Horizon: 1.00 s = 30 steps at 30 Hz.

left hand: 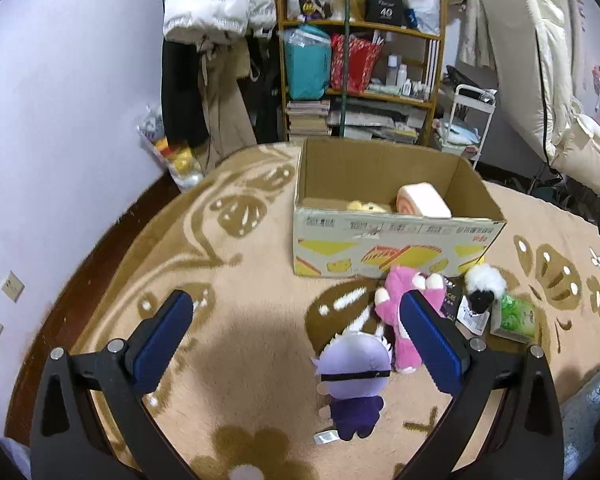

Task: Organize soft objects
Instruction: 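Lower the left tool to the purple-haired doll while the right tool reaches the green tissue pack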

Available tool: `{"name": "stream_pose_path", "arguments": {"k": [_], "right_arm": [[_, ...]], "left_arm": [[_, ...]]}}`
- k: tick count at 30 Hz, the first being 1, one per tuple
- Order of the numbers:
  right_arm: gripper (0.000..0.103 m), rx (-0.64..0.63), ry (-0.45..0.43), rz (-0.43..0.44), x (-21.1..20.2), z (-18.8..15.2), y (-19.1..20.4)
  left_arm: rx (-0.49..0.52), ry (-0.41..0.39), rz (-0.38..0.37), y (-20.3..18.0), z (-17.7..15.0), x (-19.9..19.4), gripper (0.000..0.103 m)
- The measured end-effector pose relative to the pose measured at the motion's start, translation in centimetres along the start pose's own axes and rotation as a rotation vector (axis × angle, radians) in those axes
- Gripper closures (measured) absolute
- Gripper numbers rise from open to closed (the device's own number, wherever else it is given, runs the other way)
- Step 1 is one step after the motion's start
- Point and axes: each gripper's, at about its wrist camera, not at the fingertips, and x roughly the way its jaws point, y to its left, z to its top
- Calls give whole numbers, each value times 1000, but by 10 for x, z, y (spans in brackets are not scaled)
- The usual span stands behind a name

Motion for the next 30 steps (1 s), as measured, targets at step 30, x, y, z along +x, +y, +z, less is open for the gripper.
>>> {"name": "stream_pose_path", "arguments": {"k": [30], "right_arm": [[0, 185, 259, -122, 90, -39, -42]], "left_arm": [[-35, 250, -78, -4, -11, 76, 1]]}}
